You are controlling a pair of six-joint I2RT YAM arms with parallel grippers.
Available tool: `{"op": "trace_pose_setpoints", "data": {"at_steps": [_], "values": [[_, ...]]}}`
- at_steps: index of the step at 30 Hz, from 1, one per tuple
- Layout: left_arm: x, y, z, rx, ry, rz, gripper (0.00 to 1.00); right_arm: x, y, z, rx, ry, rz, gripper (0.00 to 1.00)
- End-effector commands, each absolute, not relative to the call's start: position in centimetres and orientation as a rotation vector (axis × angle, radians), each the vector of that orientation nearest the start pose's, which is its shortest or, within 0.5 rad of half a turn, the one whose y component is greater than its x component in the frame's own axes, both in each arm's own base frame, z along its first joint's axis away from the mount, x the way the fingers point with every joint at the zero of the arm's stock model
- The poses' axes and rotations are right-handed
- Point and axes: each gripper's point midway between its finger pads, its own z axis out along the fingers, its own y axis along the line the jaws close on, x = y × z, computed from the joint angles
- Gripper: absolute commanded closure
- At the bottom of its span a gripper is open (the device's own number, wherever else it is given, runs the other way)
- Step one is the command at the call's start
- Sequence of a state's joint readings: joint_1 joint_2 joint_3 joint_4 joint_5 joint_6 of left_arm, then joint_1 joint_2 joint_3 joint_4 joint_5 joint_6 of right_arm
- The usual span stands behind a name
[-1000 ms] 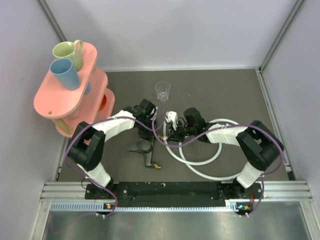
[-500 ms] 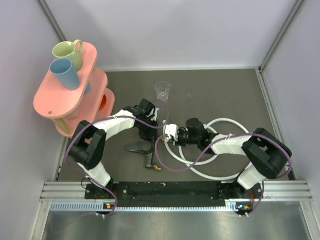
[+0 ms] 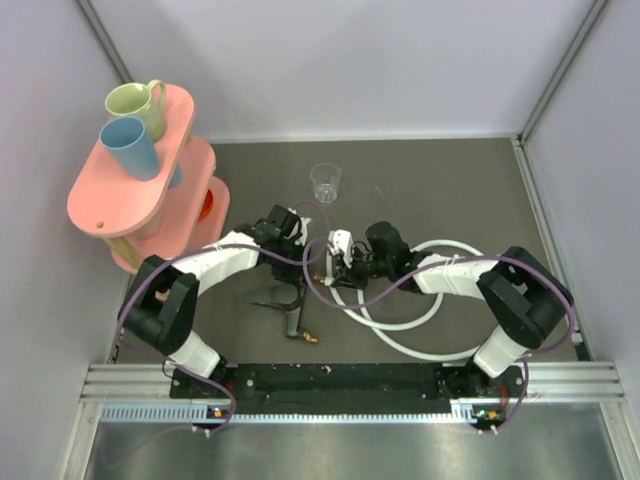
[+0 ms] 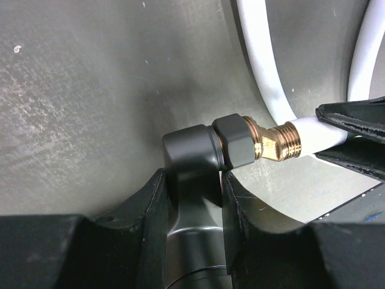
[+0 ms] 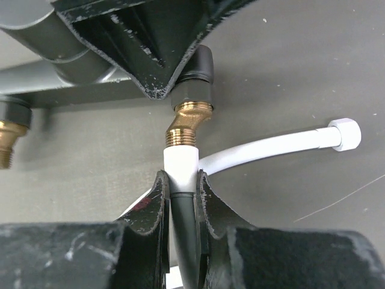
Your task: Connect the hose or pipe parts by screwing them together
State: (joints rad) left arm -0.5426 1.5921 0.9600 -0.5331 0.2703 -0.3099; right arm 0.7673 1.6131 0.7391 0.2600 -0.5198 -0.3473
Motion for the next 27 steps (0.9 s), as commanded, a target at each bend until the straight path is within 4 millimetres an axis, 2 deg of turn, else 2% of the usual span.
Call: {"op": "trace_pose_setpoints", "data": {"at_steps": [1,3,6,9,13,16,19,20,27], "values": [[23.9,-29.2,13.6,0.596,2.386,-1.126,1.00,25.0,38.1,14.6,-1.249,1.427,1.054,1.00],[23.8,-29.3,14.4,0.586,2.344,-1.152,1.00,25.2,38.1,15.5,-1.199,1.412,1.092,1.00],[23.3,-29.5,15.2,0.583,2.315,-1.194,1.00,25.4,37.6,15.7,-1.136,1.433,1.167,1.00],[23.3,-29.6,15.5,0.576,2.303,-1.212,1.00,25.4,37.4,15.4,-1.117,1.458,1.207,1.00],[23.0,-29.9,15.9,0.570,2.272,-1.253,1.00,25.4,37.3,16.0,-1.075,1.458,1.300,1.00],[23.3,-29.9,16.4,0.553,2.244,-1.248,1.00,26.2,37.4,15.4,-1.042,1.534,1.315,1.00],[23.5,-29.9,17.1,0.528,2.212,-1.254,1.00,25.8,37.4,15.0,-1.020,1.566,1.353,1.00],[23.5,-29.9,17.6,0.521,2.190,-1.261,1.00,25.9,37.4,15.8,-0.990,1.540,1.376,1.00],[23.7,-29.8,19.3,0.491,2.079,-1.279,1.00,25.9,37.2,16.2,-0.868,1.570,1.471,1.00]]}}
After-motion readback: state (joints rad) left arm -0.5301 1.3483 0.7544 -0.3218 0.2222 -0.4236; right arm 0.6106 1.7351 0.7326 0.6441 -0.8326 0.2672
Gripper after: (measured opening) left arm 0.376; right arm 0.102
